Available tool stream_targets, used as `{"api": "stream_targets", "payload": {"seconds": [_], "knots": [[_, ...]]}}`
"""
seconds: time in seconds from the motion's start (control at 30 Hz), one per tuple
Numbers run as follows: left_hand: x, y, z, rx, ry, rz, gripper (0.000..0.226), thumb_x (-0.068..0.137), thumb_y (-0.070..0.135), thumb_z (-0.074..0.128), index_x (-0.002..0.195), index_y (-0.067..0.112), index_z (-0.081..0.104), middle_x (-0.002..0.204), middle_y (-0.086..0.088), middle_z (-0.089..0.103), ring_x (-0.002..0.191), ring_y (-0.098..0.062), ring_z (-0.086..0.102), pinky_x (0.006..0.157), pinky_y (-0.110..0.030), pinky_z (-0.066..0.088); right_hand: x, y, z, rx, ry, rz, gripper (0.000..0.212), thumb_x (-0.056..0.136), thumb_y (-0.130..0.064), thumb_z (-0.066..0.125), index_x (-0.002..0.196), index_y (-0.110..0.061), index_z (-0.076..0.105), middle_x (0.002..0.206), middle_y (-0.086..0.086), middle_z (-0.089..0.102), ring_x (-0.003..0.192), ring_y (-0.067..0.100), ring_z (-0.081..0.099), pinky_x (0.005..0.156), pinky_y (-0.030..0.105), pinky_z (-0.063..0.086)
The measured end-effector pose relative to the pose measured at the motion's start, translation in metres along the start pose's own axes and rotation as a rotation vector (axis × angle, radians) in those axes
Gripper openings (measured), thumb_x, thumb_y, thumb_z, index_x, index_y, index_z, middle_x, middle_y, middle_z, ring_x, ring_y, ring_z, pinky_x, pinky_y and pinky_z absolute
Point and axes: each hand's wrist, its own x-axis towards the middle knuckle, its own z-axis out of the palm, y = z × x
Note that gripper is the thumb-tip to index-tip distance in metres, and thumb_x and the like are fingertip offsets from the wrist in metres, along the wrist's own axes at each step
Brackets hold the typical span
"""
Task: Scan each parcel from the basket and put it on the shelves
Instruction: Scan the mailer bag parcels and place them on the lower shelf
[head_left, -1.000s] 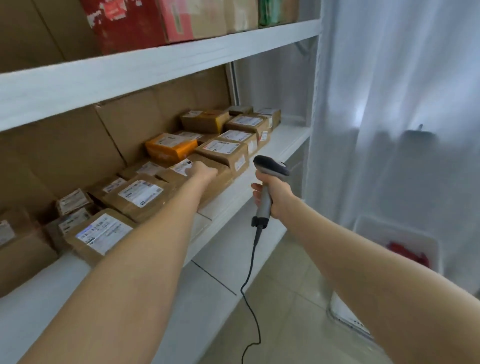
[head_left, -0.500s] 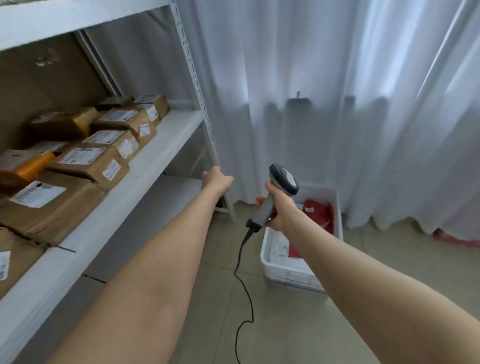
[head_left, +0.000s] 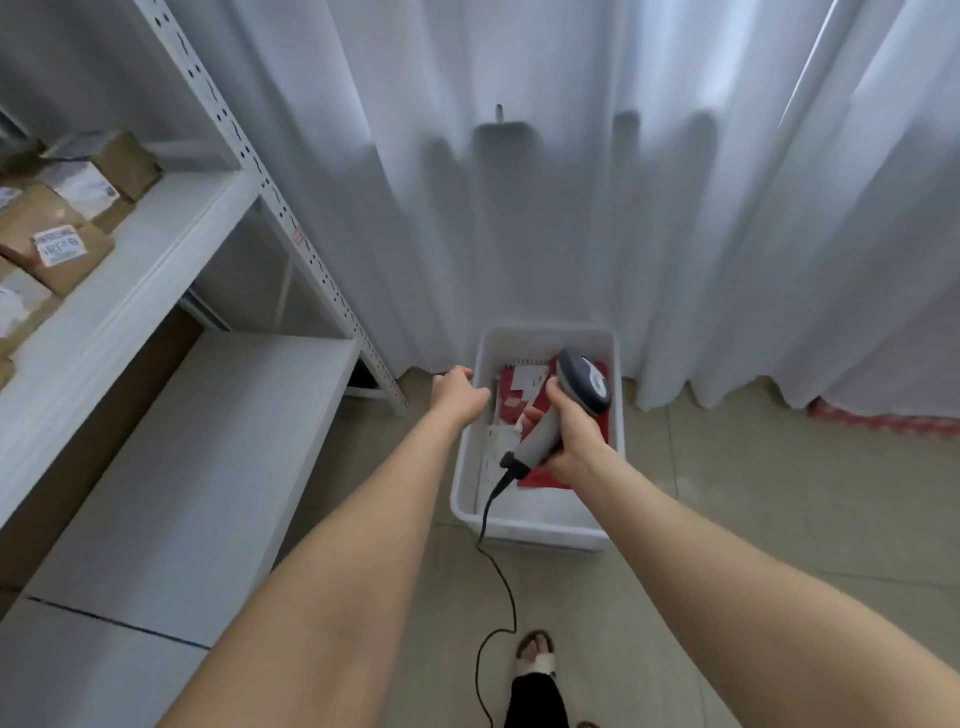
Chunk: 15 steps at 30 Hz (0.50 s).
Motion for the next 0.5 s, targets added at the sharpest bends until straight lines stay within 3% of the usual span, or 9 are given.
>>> {"api": "stream_targets", "payload": {"seconds": [0.1,0.17,0.33,0.5], "knots": [[0.041,0.000,0.026,0.018,-0.053,-0.006,0.050,0.091,0.019,0.053,0.140,0.012,0.044,0.144,-0.014,0.038,0.121,-0.026,0.049,0.097,-0.030,0.039,0.043,-0.002,-0.011,0.004,0.043,0.035,0.034,0.081,-0.041,0.076,0.097,-0.013,0.066,0.081,0.003,0.069,0.098,0.025,0.067,0.097,0.056,0.047],[0.076,-0.001,0.047,0.028,-0.102,-0.018,0.050,0.092,0.018,0.053,0.140,0.011,0.043,0.144,-0.015,0.039,0.123,-0.027,0.048,0.099,-0.031,0.039,0.079,-0.003,-0.017,-0.009,0.071,0.039,0.034,0.081,-0.041,0.076,0.099,-0.014,0.066,0.079,0.003,0.069,0.094,0.024,0.068,0.097,0.059,0.046],[0.166,-0.014,0.115,0.014,-0.193,-0.072,0.050,0.093,0.020,0.055,0.140,0.011,0.041,0.145,-0.014,0.039,0.126,-0.029,0.047,0.102,-0.036,0.041,0.177,-0.005,-0.037,-0.021,0.147,0.075,0.032,0.083,-0.041,0.074,0.095,-0.013,0.065,0.076,0.004,0.067,0.074,0.019,0.066,0.075,0.045,0.055],[0.243,-0.045,0.198,-0.013,-0.288,-0.136,0.054,0.091,0.016,0.055,0.142,0.008,0.038,0.142,-0.015,0.043,0.126,-0.030,0.046,0.104,-0.038,0.041,0.277,0.009,-0.074,-0.039,0.208,0.110,0.030,0.082,-0.043,0.075,0.091,-0.015,0.066,0.074,0.003,0.068,0.076,0.019,0.065,0.091,0.047,0.052]]}}
